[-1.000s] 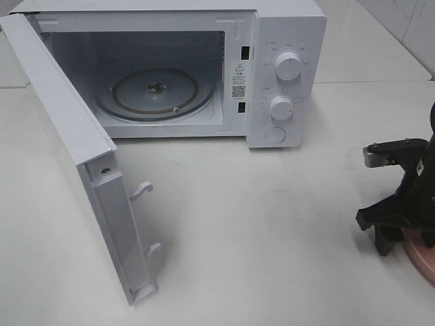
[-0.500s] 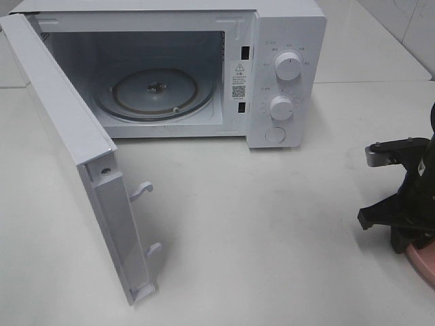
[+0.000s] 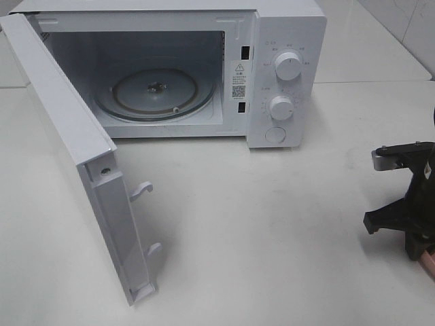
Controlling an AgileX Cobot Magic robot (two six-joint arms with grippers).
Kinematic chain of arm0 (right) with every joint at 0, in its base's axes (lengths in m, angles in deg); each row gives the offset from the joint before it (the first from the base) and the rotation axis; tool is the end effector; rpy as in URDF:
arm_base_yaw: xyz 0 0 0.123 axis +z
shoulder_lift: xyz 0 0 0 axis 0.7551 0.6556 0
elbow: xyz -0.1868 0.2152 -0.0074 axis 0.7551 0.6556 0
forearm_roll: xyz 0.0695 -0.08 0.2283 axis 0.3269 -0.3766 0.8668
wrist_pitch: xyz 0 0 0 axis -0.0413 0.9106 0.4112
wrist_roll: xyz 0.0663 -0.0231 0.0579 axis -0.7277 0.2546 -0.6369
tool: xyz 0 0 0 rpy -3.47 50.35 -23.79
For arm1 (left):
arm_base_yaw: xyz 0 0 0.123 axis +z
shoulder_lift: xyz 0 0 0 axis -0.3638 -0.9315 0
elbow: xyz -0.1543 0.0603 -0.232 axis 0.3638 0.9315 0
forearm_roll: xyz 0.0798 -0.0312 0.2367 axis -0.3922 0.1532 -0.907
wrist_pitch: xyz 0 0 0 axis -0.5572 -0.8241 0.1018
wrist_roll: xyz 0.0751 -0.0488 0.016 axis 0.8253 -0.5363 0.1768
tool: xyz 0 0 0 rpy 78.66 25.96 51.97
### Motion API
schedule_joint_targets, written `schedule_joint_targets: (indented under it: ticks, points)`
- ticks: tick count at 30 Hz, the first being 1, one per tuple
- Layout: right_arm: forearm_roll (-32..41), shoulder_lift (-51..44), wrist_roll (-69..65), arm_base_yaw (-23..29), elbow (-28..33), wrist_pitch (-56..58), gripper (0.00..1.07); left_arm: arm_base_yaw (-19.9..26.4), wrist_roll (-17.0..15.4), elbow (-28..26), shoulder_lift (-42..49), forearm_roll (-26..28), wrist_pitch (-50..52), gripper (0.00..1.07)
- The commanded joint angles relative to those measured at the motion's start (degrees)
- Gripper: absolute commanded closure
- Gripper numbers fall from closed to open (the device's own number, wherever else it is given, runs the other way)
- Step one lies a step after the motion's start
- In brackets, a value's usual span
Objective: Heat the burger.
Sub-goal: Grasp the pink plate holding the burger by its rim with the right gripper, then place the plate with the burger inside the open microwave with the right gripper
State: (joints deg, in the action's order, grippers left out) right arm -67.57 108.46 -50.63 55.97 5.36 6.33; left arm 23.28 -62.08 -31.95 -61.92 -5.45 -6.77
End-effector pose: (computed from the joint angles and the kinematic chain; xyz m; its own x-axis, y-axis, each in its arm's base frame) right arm 0.2531 0.0202 0.1162 -0.9978 -0.0254 -0.0611 -0.0185 0.9936 -0.1111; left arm -0.0094 -0.0123 0.2813 -0.4462 0.0446 -0.8938 0.1106 0.9938 -0.0056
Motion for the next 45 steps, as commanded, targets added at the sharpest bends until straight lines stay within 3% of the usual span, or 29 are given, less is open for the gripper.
schedule_joint_targets:
  ticks: [1,11,33,45]
  points:
    - [-0.97,-0.92,-0.63,-0.06,0.63,1.49,1.07,-0.23,-0.06,0.11,1.03,0.06,0.86,0.10]
    - [-3.50,-3.90,-2.29,1.72,0.63,4.93,1.07,-0.23,-0.06,0.11,1.03,0.06,0.86,0.10]
    - [-18.91,-3.90,-14.55,11.86,0.63,13.06,1.07,-0.23,-0.06,0.11,1.03,0.06,0.86,0.10]
    - [-22.75,-3.90,-17.36,16.33,0.63,17.42,1.07,-0.23,-0.06,0.11,1.03,0.06,0.86,0.10]
